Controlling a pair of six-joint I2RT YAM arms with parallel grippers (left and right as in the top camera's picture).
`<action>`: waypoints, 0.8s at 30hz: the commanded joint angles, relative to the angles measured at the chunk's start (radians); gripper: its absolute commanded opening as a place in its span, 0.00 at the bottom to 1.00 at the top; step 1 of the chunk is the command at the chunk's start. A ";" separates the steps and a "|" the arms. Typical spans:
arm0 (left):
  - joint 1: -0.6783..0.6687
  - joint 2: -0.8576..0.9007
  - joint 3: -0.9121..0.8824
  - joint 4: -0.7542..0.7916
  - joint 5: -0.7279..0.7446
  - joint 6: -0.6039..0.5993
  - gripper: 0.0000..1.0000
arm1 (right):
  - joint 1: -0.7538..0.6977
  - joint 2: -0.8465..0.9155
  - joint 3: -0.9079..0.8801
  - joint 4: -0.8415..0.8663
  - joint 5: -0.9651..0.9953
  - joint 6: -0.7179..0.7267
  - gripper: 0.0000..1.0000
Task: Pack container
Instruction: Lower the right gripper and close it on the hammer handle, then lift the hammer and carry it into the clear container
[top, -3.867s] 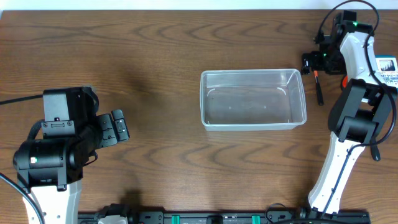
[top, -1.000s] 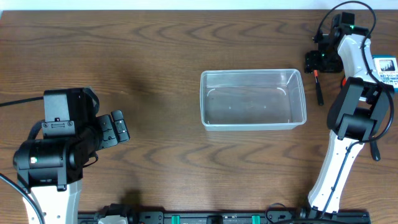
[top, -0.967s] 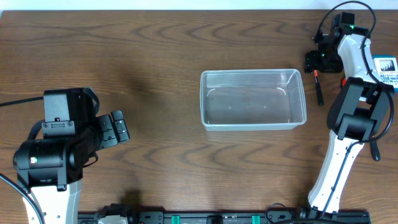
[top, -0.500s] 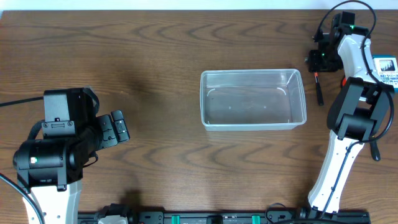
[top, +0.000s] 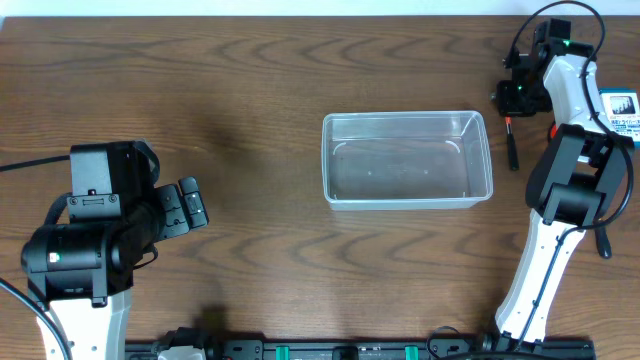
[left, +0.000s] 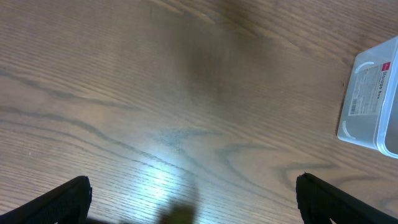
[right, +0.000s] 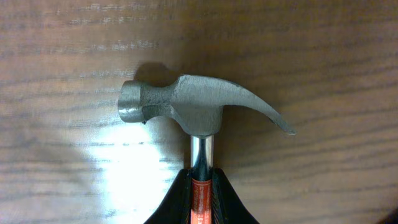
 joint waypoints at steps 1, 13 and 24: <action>0.003 0.004 0.017 -0.002 -0.001 -0.017 0.98 | -0.004 0.016 0.070 -0.027 -0.008 -0.008 0.01; 0.003 0.004 0.017 -0.002 -0.001 -0.017 0.98 | 0.021 -0.043 0.552 -0.346 -0.053 -0.087 0.01; 0.003 0.004 0.017 -0.001 -0.002 -0.017 0.98 | 0.250 -0.228 0.731 -0.629 -0.151 -0.425 0.01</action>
